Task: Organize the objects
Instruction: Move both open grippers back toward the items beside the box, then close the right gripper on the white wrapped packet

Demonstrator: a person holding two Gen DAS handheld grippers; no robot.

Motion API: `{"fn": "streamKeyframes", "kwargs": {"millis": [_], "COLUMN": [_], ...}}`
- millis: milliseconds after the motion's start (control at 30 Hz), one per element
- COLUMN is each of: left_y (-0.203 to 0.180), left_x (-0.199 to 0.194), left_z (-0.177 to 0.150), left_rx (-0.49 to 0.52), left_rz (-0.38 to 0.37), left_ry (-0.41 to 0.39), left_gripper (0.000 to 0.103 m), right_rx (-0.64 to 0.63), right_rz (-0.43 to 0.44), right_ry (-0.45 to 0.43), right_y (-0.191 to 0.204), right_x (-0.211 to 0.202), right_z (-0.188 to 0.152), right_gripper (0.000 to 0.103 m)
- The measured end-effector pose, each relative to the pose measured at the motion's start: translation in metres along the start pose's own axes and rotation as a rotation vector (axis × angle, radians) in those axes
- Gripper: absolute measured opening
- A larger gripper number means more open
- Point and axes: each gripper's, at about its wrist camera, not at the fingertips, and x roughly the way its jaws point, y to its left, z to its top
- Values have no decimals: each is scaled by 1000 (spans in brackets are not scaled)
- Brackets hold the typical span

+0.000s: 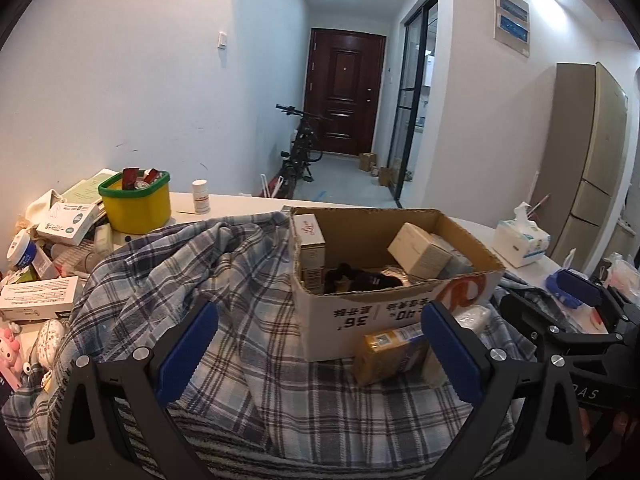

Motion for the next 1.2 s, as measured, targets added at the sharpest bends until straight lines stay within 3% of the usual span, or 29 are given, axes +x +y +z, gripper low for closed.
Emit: {"fn": "streamKeyframes", "kwargs": {"millis": [200, 533, 800, 1067, 1200], "left_y": [-5, 12, 12, 11, 12], "left_x": [15, 28, 42, 42, 42], "left_z": [-6, -5, -9, -11, -11], "left_rx": [58, -24, -31, -22, -24], "left_rz": [93, 59, 38, 53, 54], "left_ry": [38, 104, 159, 157, 160], "left_gripper": [103, 103, 103, 103, 103], "right_rx": [36, 74, 61, 9, -15], "right_rz": [49, 95, 110, 137, 141], "right_ry": [68, 122, 123, 158, 160], "right_y": [-4, -9, -8, 7, 13], "right_x": [15, 29, 36, 48, 51], "right_z": [-4, -9, -11, -19, -21], "right_gripper": [103, 103, 103, 103, 95]}}
